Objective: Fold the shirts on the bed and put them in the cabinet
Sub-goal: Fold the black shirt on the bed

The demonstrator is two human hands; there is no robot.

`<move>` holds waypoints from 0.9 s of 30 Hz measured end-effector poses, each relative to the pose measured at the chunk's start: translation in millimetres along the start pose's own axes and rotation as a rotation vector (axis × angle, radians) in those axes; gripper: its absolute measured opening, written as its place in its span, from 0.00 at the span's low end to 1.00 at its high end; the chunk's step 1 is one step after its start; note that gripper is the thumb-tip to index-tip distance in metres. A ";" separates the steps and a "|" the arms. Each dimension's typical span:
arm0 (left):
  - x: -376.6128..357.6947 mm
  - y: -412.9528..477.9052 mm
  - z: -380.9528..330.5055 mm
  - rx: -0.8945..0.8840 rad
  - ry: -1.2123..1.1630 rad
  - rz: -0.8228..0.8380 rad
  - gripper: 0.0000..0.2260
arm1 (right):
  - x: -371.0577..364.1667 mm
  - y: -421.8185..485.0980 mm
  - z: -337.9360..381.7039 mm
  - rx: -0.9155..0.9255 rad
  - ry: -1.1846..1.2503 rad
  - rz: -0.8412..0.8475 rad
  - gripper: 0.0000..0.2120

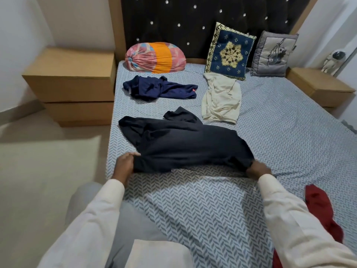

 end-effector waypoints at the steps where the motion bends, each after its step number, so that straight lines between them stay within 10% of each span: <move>1: 2.8 -1.3 12.7 0.037 0.078 0.016 0.15 | -19.4 -1.3 -0.5 0.007 -0.057 0.076 0.34; 7: 8.2 -6.6 9.4 -0.002 0.199 0.037 0.15 | -44.7 -74.8 95.4 0.426 0.060 -0.186 0.24; 13: 16.6 -12.0 1.4 -0.154 0.184 0.013 0.17 | -91.1 -151.2 183.8 0.962 0.261 -0.024 0.22; 19: 10.6 -31.4 -0.9 -0.052 0.013 0.107 0.17 | -101.8 -174.9 219.6 1.019 0.227 -0.139 0.17; 27: 8.7 -36.2 -2.8 -0.005 -0.207 0.139 0.17 | -73.4 -163.1 238.0 1.022 0.326 0.121 0.09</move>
Point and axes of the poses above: each hand's wrist, its own y-axis towards the middle knuckle, its own x-axis out of the back of the hand, z = x × y, the point moved 4 cm from there along y, towards the middle knuckle, and after that the axes turned 6 degrees about -y, right-handed, at the moved point
